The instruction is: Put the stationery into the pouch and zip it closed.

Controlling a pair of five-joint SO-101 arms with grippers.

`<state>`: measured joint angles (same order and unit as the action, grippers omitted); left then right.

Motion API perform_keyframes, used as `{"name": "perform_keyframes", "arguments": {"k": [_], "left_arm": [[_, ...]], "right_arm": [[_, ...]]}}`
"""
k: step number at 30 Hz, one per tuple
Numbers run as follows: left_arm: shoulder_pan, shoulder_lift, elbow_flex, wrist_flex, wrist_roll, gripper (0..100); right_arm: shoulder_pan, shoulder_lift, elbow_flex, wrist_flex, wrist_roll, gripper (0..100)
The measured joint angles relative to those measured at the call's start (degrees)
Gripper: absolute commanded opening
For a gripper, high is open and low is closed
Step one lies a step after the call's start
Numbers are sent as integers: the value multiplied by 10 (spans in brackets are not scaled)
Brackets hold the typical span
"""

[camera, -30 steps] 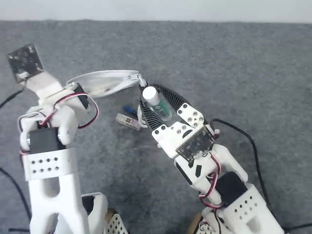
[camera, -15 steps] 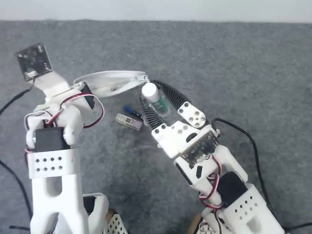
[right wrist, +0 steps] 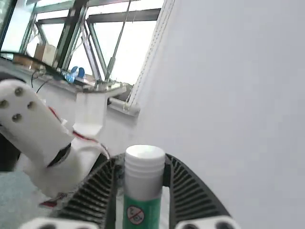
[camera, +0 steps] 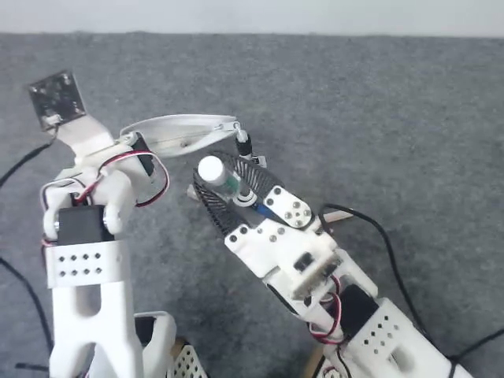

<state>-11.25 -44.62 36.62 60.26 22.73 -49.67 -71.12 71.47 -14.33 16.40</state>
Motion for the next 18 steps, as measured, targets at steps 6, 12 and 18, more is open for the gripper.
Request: {"name": "perform_keyframes", "arguments": {"k": [6, 12, 18], "left_arm": [[26, 0, 0, 0, -14, 12], [27, 0, 0, 0, -16, 12], [27, 0, 0, 0, -16, 12]], "right_arm": [[0, 0, 8, -82, 0, 6], [0, 0, 8, -121, 0, 6], [0, 47, -3, -189, 0, 6]]}}
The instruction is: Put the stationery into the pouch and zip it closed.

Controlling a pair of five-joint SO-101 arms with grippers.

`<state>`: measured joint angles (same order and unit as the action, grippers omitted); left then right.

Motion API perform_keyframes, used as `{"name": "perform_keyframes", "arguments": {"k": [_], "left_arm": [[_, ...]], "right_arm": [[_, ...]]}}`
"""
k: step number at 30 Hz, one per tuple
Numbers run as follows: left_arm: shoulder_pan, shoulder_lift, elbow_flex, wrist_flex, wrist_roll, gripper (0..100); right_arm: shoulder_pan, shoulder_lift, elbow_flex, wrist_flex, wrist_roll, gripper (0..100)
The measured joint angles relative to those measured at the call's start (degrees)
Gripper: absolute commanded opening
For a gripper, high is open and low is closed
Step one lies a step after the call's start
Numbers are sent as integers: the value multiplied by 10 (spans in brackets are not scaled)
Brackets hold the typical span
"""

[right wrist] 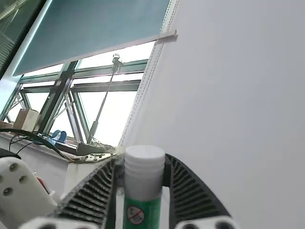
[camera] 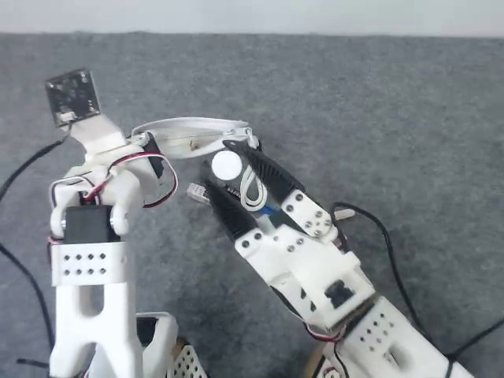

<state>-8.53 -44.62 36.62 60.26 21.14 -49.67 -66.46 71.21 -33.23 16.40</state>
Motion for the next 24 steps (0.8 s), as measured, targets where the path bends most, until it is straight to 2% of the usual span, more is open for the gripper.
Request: {"name": "perform_keyframes", "arguments": {"k": [11, 24], "left_arm": [[0, 0, 0, 0, 0, 12], [0, 0, 0, 0, 0, 12]], "right_arm": [[0, 246, -13, -193, 0, 6], [70, 450, -98, -289, -2, 6]]}}
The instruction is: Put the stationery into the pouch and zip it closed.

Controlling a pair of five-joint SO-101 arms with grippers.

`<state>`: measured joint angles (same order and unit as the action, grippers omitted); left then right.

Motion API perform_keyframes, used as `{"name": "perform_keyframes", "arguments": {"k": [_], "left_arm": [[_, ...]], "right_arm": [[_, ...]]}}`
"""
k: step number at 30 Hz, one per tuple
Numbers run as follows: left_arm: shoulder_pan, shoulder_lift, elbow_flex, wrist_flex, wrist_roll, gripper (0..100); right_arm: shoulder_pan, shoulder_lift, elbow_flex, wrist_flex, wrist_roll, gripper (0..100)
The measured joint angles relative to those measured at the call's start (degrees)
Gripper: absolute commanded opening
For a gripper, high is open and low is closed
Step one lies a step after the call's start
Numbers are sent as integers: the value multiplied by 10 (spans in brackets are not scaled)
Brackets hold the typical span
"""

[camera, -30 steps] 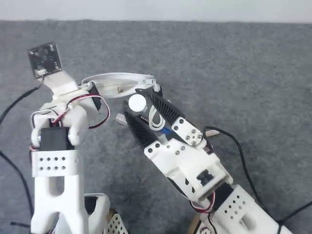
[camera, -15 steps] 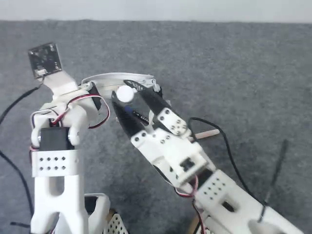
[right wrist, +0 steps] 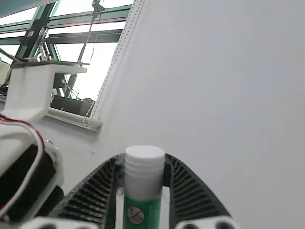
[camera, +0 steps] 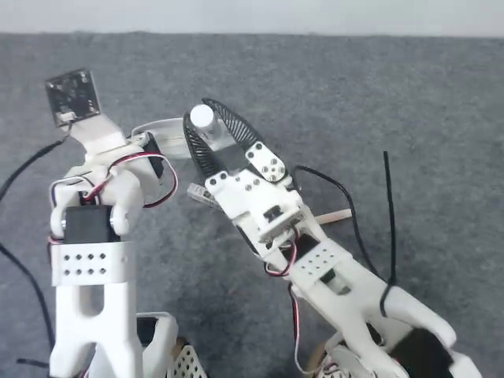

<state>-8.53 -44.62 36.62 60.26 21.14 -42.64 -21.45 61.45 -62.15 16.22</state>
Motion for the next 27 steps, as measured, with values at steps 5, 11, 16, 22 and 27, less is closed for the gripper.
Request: {"name": "perform_keyframes", "arguments": {"k": [5, 11, 16, 22, 27], "left_arm": [[2, 0, 0, 0, 0, 12], [3, 0, 1, 0, 0, 12], [1, 0, 1, 0, 0, 12], [1, 0, 1, 3, 0, 12], [4, 0, 1, 3, 0, 12]], "right_arm": [[1, 19, -1, -6, 0, 6], [0, 19, -1, -6, 0, 6], [-26, 22, 1, -5, 0, 6], [-27, 51, 1, -5, 0, 6], [1, 108, -13, -5, 0, 6]]}}
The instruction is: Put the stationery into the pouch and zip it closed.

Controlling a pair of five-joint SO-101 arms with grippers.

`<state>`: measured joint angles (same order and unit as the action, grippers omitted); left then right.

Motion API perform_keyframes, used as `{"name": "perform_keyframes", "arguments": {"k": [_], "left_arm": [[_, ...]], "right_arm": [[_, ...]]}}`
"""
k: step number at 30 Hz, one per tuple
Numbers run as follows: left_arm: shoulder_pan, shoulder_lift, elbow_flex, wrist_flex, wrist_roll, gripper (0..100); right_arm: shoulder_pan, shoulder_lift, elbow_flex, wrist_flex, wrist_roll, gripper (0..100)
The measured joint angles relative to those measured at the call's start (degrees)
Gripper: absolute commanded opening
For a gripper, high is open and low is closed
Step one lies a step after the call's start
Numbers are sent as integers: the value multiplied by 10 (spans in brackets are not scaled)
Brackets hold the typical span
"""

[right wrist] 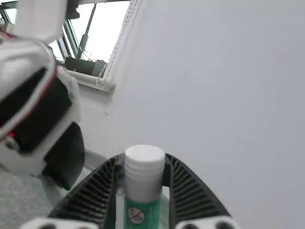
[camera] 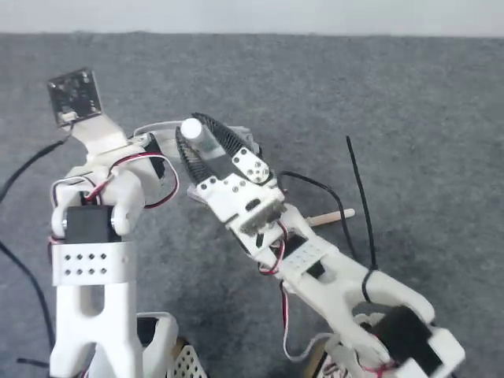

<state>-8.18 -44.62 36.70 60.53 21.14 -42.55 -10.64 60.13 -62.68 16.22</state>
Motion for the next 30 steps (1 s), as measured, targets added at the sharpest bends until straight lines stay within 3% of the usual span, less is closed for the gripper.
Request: {"name": "perform_keyframes", "arguments": {"k": [22, 27, 30], "left_arm": [[-2, 4, 10, 10, -17, 12], [-2, 4, 11, 10, -17, 12], [1, 4, 11, 10, -17, 12]], "right_arm": [[17, 57, -25, -4, -1, 8], [16, 50, -8, -4, 34, 171], [7, 46, 13, -4, 82, 186]]}}
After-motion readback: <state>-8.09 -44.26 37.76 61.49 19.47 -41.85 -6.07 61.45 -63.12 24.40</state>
